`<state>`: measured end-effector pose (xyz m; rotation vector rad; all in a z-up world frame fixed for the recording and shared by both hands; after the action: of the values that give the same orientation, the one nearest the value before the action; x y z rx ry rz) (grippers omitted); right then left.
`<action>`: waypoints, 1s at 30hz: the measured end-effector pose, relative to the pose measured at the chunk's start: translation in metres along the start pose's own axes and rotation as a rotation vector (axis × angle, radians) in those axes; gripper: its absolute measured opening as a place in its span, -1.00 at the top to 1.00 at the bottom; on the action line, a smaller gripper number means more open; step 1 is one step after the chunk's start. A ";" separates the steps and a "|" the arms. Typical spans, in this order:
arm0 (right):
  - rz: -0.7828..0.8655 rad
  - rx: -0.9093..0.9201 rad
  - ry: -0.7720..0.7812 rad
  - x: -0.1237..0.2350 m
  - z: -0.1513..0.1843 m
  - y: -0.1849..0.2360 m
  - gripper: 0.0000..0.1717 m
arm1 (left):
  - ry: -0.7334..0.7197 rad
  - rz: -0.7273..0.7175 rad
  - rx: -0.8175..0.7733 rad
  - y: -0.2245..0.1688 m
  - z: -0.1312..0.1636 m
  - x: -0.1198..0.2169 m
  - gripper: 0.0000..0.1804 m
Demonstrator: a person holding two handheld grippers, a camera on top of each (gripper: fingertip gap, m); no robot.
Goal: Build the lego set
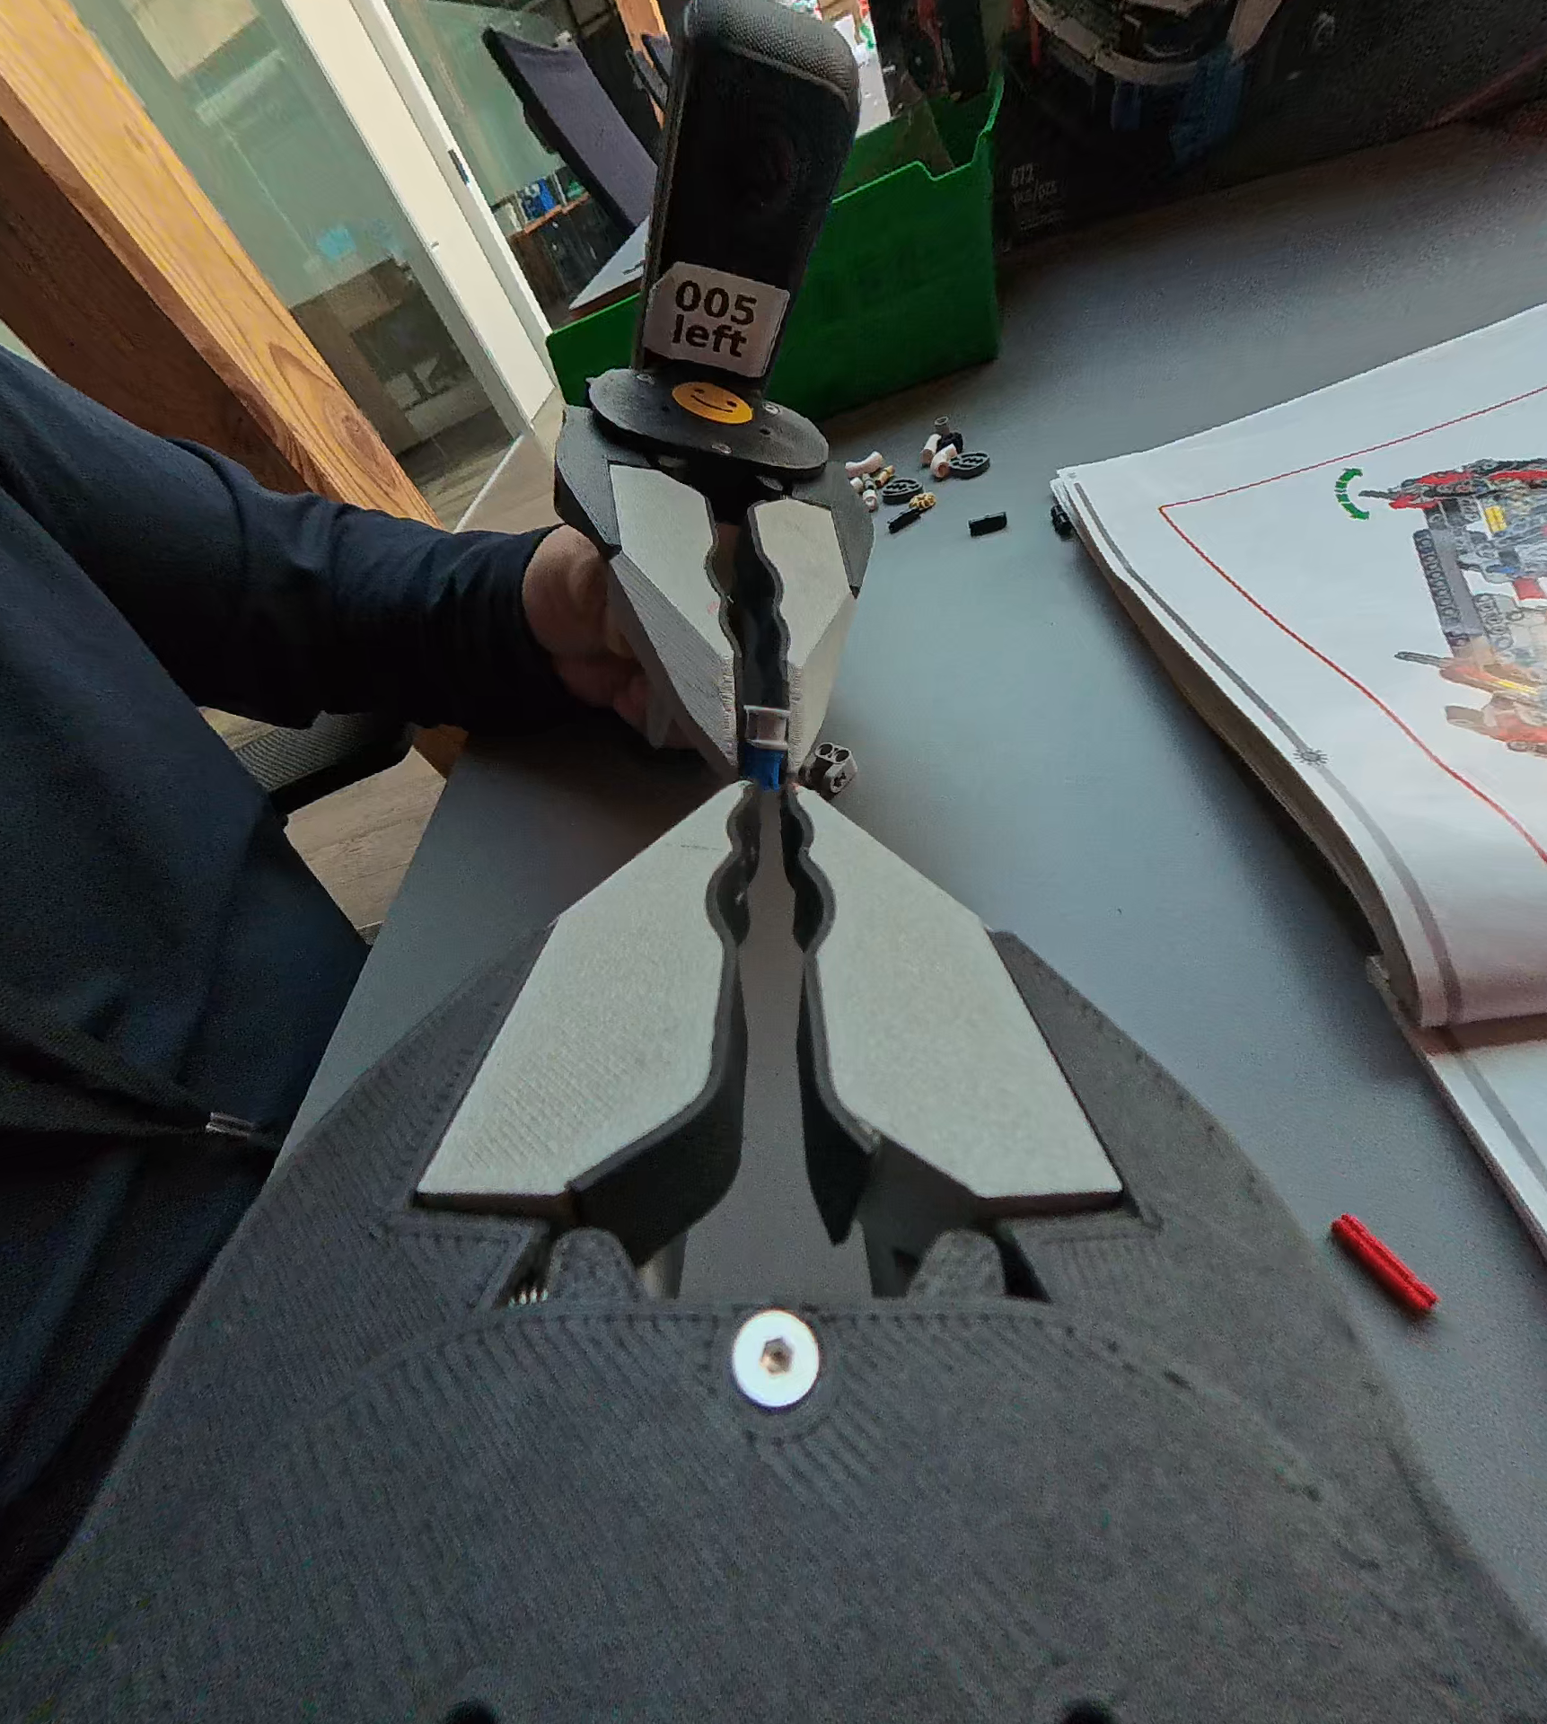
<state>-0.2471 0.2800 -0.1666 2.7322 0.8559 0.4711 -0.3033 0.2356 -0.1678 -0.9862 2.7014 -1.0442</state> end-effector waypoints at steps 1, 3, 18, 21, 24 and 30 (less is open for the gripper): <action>0.000 0.001 -0.002 0.001 0.000 0.000 1.00 | -0.001 0.004 0.007 0.000 0.000 0.000 0.94; -0.008 -0.001 -0.009 0.000 -0.001 0.001 0.99 | -0.001 0.009 0.010 -0.001 0.000 -0.001 0.94; 0.008 -0.179 0.078 -0.008 0.011 -0.011 1.00 | 0.033 -0.145 -0.053 0.010 0.001 -0.001 0.94; 0.067 -0.208 0.187 -0.009 0.024 -0.019 1.00 | -0.136 -0.197 -0.099 0.011 -0.022 0.024 0.95; 0.080 -0.203 0.051 -0.002 0.011 -0.023 1.00 | -0.076 -0.144 0.038 0.024 -0.011 0.024 0.94; 0.099 -0.030 0.004 -0.008 -0.002 -0.011 1.00 | -0.048 -0.024 0.097 0.015 -0.008 0.013 0.94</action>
<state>-0.2595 0.2848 -0.1702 2.7565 0.7108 0.5046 -0.3240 0.2408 -0.1697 -1.0155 2.5811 -1.1287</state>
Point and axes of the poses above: each gripper's, where its closed fingertips meet, x back along the fingers, z out of its underside, y = z × x across the jaws, the point moved 4 cm from there along x, back along the fingers, and after that the axes turned 3 degrees about x, right-handed, at the moved point
